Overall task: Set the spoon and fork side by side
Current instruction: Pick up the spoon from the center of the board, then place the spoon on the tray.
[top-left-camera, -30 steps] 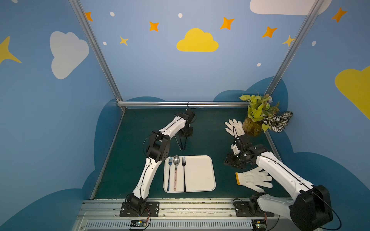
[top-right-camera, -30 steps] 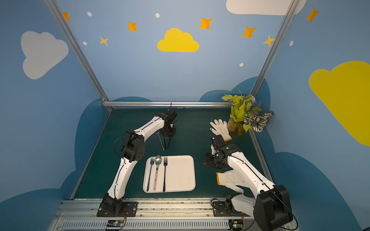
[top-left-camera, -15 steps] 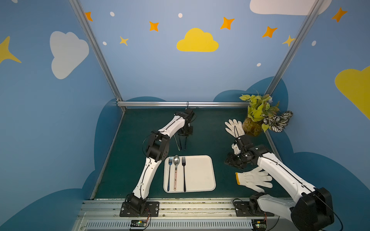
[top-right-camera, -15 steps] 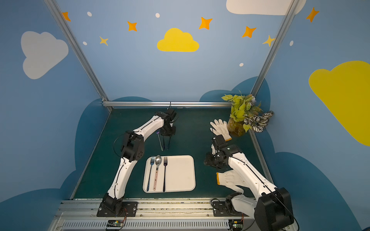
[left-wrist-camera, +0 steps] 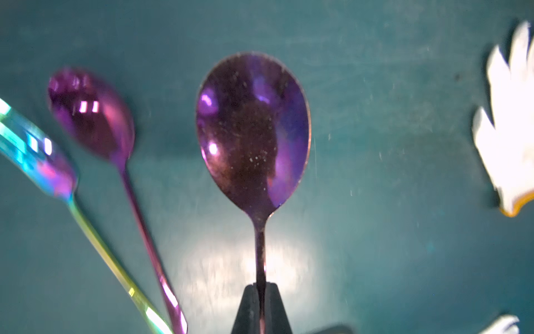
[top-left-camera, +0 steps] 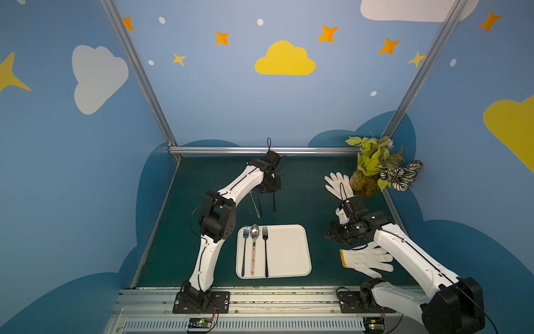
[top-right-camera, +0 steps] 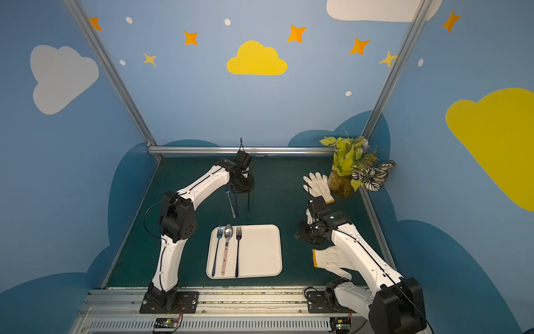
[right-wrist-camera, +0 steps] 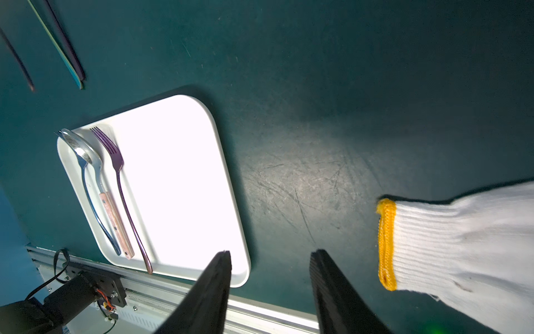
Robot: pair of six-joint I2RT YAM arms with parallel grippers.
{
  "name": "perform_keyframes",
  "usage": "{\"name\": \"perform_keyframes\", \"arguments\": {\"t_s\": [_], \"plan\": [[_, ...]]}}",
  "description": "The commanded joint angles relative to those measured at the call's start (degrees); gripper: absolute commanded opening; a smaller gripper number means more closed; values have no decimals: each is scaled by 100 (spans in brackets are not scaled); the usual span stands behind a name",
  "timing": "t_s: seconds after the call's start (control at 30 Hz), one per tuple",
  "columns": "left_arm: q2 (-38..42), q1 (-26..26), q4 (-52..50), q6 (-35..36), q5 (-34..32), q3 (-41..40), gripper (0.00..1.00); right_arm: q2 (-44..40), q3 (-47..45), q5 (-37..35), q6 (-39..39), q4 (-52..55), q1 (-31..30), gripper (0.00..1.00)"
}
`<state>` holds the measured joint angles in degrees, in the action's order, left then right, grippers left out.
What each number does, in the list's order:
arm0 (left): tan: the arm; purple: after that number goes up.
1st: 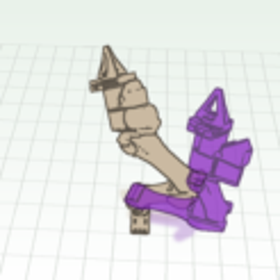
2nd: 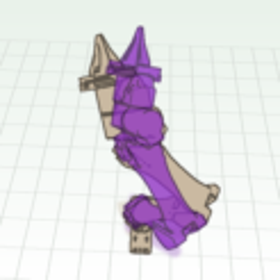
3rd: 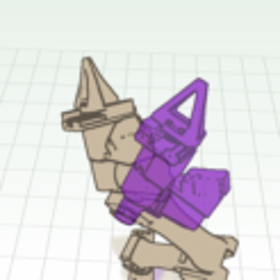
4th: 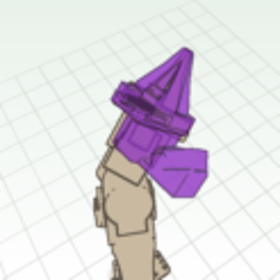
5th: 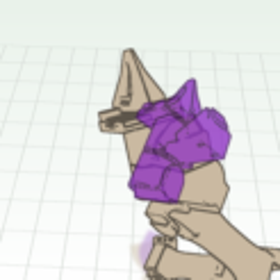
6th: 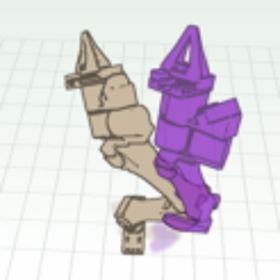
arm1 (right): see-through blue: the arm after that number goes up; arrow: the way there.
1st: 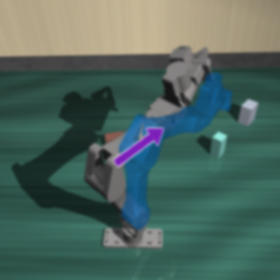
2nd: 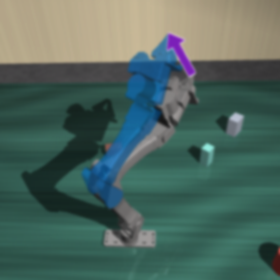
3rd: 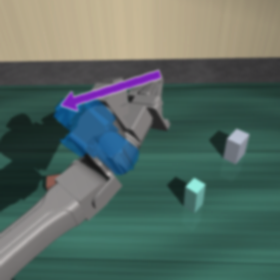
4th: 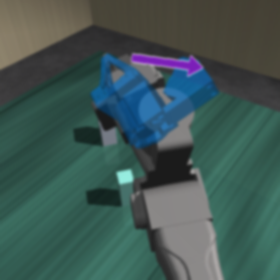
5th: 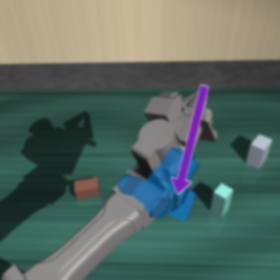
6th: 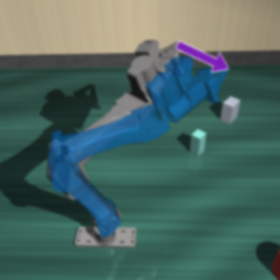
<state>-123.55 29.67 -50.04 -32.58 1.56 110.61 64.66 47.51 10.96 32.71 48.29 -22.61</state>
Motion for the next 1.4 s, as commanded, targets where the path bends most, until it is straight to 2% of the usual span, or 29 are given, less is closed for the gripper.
{"name": "perform_keyframes", "arguments": {"t_s": [0.0,0.27,0.47,0.57,0.7,0.93,1.17,1.37], "plan": [[863,317,434,-599,-63,-947,3,-162,-84,-42,-34,69,29,50],[2697,1503,812,-1732,-621,-3537,3,-281,-191,27,-95,66,46,50],[3283,2116,875,-2523,-866,-4681,3,-352,-301,147,-123,71,54,50],[3261,2420,942,-2780,-1014,-4842,3,-343,-312,201,-150,77,55,50],[2963,2467,1207,-2925,-951,-4861,3,-323,-304,243,-158,77,55,50],[2568,2435,1198,-2722,-965,-4664,3,-326,-299,266,-177,84,55,50],[2445,2248,1238,-2351,-828,-4637,3,-280,-303,253,-177,84,55,50],[2348,2245,1259,-2312,-684,-4614,3,-259,-304,244,-142,64,56,50]]}}
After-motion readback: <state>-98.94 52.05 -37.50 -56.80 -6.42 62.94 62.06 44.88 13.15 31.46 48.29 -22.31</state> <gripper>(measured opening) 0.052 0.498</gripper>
